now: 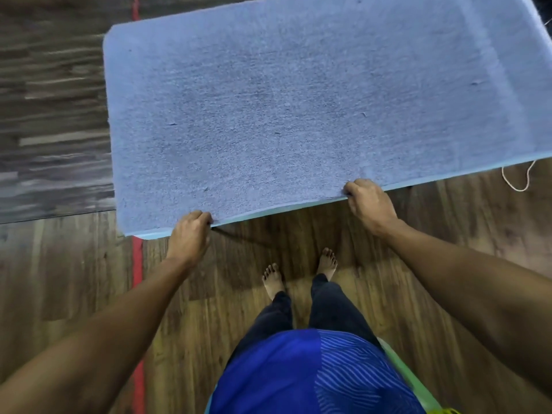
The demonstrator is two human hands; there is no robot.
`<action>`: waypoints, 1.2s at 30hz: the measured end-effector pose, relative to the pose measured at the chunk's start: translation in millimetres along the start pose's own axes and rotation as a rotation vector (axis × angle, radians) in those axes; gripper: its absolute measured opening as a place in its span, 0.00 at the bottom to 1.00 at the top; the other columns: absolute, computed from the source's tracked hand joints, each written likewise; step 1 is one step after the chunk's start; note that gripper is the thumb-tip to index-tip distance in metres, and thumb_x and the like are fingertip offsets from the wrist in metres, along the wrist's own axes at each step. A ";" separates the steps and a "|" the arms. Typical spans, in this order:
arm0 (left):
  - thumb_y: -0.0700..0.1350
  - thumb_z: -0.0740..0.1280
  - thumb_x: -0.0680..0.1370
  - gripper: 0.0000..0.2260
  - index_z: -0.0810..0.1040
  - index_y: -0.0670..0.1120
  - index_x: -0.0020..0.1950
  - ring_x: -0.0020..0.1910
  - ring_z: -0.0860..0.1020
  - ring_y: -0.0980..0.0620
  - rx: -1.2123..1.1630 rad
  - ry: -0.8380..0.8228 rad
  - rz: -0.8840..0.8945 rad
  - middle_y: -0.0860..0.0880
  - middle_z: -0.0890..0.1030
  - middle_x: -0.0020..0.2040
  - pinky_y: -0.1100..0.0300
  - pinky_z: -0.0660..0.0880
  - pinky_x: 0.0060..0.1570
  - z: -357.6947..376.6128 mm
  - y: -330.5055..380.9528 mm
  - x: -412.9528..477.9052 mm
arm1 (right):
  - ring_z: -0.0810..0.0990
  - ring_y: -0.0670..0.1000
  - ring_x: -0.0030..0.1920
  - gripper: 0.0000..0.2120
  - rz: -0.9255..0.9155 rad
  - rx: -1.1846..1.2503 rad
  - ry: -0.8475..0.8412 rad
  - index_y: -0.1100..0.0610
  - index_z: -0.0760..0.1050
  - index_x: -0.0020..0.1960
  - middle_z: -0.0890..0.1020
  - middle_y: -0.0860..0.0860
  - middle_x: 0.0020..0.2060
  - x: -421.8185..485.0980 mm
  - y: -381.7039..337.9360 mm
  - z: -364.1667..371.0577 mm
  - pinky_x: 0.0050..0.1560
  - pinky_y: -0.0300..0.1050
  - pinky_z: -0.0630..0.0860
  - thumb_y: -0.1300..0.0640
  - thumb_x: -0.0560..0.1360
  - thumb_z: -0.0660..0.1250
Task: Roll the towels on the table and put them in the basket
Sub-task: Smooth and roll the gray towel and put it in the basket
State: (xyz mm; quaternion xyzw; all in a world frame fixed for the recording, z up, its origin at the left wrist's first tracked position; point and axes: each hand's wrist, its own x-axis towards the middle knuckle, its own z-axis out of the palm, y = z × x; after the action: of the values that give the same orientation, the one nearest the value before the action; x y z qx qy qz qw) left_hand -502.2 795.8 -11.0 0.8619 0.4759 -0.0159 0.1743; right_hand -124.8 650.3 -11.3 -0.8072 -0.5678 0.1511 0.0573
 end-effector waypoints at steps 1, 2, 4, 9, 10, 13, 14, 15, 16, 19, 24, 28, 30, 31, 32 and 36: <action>0.30 0.68 0.70 0.08 0.79 0.40 0.45 0.42 0.77 0.38 -0.001 -0.010 0.015 0.41 0.78 0.41 0.49 0.73 0.39 0.9 0.6 -5.0 | 0.77 0.60 0.49 0.08 -0.007 -0.022 -0.002 0.60 0.78 0.51 0.80 0.57 0.45 -4.1 0.2 0.1 0.49 0.52 0.72 0.65 0.73 0.65; 0.29 0.68 0.69 0.09 0.79 0.40 0.44 0.41 0.77 0.38 -0.001 -0.021 0.024 0.41 0.78 0.41 0.50 0.72 0.39 2.1 1.3 -10.1 | 0.77 0.60 0.49 0.09 -0.018 -0.052 -0.001 0.60 0.79 0.51 0.81 0.57 0.44 -9.1 0.9 0.6 0.51 0.52 0.71 0.65 0.72 0.66; 0.29 0.69 0.68 0.09 0.79 0.40 0.44 0.40 0.77 0.38 -0.004 -0.046 0.025 0.42 0.77 0.40 0.52 0.72 0.38 4.3 4.1 -20.2 | 0.78 0.59 0.48 0.09 -0.026 -0.093 0.001 0.58 0.79 0.50 0.82 0.55 0.44 -18.1 1.7 2.9 0.53 0.53 0.68 0.64 0.71 0.67; 0.31 0.68 0.69 0.07 0.78 0.41 0.44 0.39 0.77 0.39 -0.035 -0.075 0.026 0.43 0.76 0.39 0.52 0.72 0.38 9.9 6.8 -37.8 | 0.78 0.57 0.50 0.09 0.006 -0.089 -0.026 0.56 0.80 0.50 0.82 0.54 0.46 -33.9 3.4 12.4 0.55 0.53 0.67 0.62 0.71 0.67; 0.32 0.68 0.70 0.07 0.78 0.42 0.44 0.39 0.77 0.39 -0.042 -0.081 0.023 0.43 0.76 0.39 0.51 0.72 0.39 10.8 6.6 -39.7 | 0.78 0.57 0.50 0.09 0.010 -0.090 -0.028 0.56 0.79 0.50 0.82 0.53 0.46 -35.9 4.1 13.1 0.55 0.52 0.66 0.62 0.71 0.67; 0.32 0.68 0.70 0.06 0.78 0.41 0.44 0.39 0.77 0.39 -0.055 -0.069 0.017 0.43 0.77 0.39 0.51 0.72 0.39 11.9 9.1 -42.7 | 0.77 0.56 0.51 0.09 0.032 -0.089 -0.046 0.54 0.79 0.50 0.82 0.52 0.46 -38.5 2.8 13.7 0.55 0.51 0.65 0.61 0.71 0.66; 0.33 0.68 0.70 0.06 0.79 0.41 0.45 0.40 0.77 0.39 -0.057 -0.060 0.020 0.43 0.77 0.40 0.50 0.73 0.40 11.9 9.9 -43.4 | 0.76 0.56 0.52 0.09 0.040 -0.098 -0.060 0.54 0.79 0.50 0.82 0.52 0.47 -38.4 1.8 13.2 0.55 0.51 0.64 0.60 0.71 0.66; 0.34 0.69 0.71 0.06 0.79 0.41 0.46 0.41 0.78 0.39 -0.054 -0.045 0.021 0.43 0.78 0.41 0.50 0.74 0.41 12.3 9.4 -43.9 | 0.76 0.56 0.53 0.09 0.047 -0.110 -0.076 0.54 0.78 0.52 0.81 0.52 0.49 -38.2 0.9 12.3 0.56 0.51 0.65 0.60 0.72 0.66; 0.35 0.70 0.72 0.06 0.80 0.42 0.48 0.43 0.78 0.40 -0.043 -0.026 0.011 0.43 0.79 0.43 0.49 0.74 0.43 12.1 7.2 -44.8 | 0.75 0.56 0.55 0.10 0.060 -0.113 -0.093 0.54 0.77 0.54 0.80 0.52 0.51 -38.1 -0.5 11.4 0.57 0.52 0.65 0.58 0.73 0.66; 0.39 0.70 0.73 0.09 0.80 0.42 0.53 0.48 0.77 0.42 -0.001 0.016 -0.065 0.44 0.80 0.49 0.48 0.73 0.47 8.0 -2.3 -44.5 | 0.73 0.55 0.58 0.12 0.120 -0.076 -0.102 0.53 0.75 0.58 0.77 0.52 0.55 -39.3 -1.9 8.3 0.57 0.53 0.67 0.56 0.74 0.66; 0.37 0.69 0.73 0.06 0.80 0.43 0.49 0.44 0.78 0.40 -0.013 0.076 -0.056 0.43 0.80 0.45 0.50 0.73 0.43 -6.1 8.1 -28.9 | 0.76 0.55 0.56 0.08 0.234 0.040 -0.082 0.53 0.77 0.54 0.80 0.51 0.52 -42.8 -5.7 -4.0 0.56 0.52 0.70 0.57 0.76 0.64; 0.38 0.68 0.73 0.06 0.81 0.44 0.49 0.44 0.79 0.40 -0.063 0.059 0.023 0.45 0.81 0.43 0.49 0.74 0.44 -9.2 55.4 7.7 | 0.79 0.54 0.50 0.06 0.408 0.306 -0.012 0.52 0.78 0.50 0.81 0.51 0.48 -52.0 4.2 -20.3 0.50 0.48 0.76 0.57 0.76 0.63; 0.41 0.67 0.74 0.06 0.80 0.46 0.49 0.44 0.79 0.41 -0.074 0.050 0.070 0.46 0.81 0.43 0.49 0.75 0.44 -6.3 93.3 28.8 | 0.79 0.53 0.49 0.06 0.489 0.404 0.009 0.52 0.77 0.51 0.81 0.51 0.47 -58.9 18.7 -29.9 0.50 0.49 0.77 0.57 0.76 0.63; 0.43 0.66 0.73 0.06 0.80 0.47 0.49 0.44 0.79 0.42 -0.080 0.048 0.103 0.46 0.82 0.43 0.50 0.75 0.44 -2.8 115.1 39.6 | 0.79 0.52 0.50 0.06 0.520 0.437 0.023 0.51 0.78 0.51 0.81 0.50 0.47 -62.2 29.2 -34.6 0.51 0.50 0.78 0.57 0.76 0.64; 0.44 0.64 0.73 0.07 0.80 0.47 0.48 0.44 0.79 0.42 -0.091 0.046 0.140 0.47 0.82 0.42 0.50 0.75 0.44 1.0 139.1 49.6 | 0.79 0.52 0.50 0.06 0.546 0.465 0.040 0.51 0.78 0.51 0.82 0.51 0.47 -65.5 42.1 -38.9 0.52 0.51 0.78 0.56 0.76 0.64; 0.43 0.66 0.71 0.06 0.80 0.47 0.46 0.41 0.80 0.42 -0.123 0.040 0.294 0.47 0.81 0.40 0.51 0.76 0.42 19.5 244.6 88.6 | 0.80 0.54 0.49 0.05 0.658 0.543 0.097 0.49 0.78 0.48 0.82 0.50 0.46 -73.8 107.4 -56.0 0.50 0.50 0.78 0.56 0.76 0.65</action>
State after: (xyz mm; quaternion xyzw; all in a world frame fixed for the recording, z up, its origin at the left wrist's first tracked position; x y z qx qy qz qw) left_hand -249.0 742.9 23.4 0.9101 0.3481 0.0560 0.2178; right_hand -33.8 548.3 26.6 -0.9070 -0.2164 0.2672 0.2432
